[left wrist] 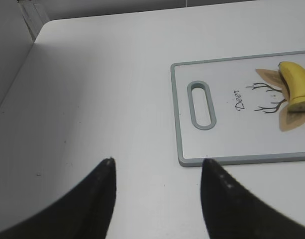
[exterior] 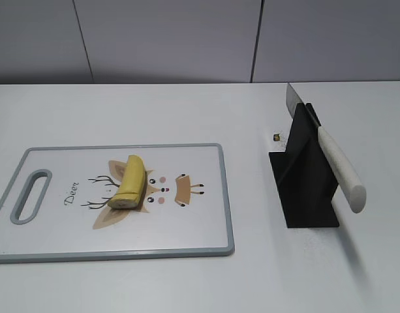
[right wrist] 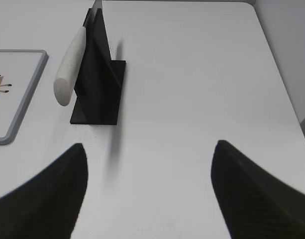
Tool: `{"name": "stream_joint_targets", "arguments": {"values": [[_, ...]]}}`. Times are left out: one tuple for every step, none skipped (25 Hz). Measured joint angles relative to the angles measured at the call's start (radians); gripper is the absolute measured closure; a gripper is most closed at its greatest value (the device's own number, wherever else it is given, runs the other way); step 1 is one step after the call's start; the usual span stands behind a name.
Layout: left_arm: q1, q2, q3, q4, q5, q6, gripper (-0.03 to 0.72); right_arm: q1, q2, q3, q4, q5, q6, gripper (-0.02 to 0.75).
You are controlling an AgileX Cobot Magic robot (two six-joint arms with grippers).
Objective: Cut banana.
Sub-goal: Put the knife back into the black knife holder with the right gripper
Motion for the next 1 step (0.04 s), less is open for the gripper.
{"name": "stream_joint_targets", "arguments": {"values": [[0.000,0.000,0.000,0.000,0.000,0.000,0.157,0.000,0.000,0.000,0.000,0.000,0.000,0.155]]}}
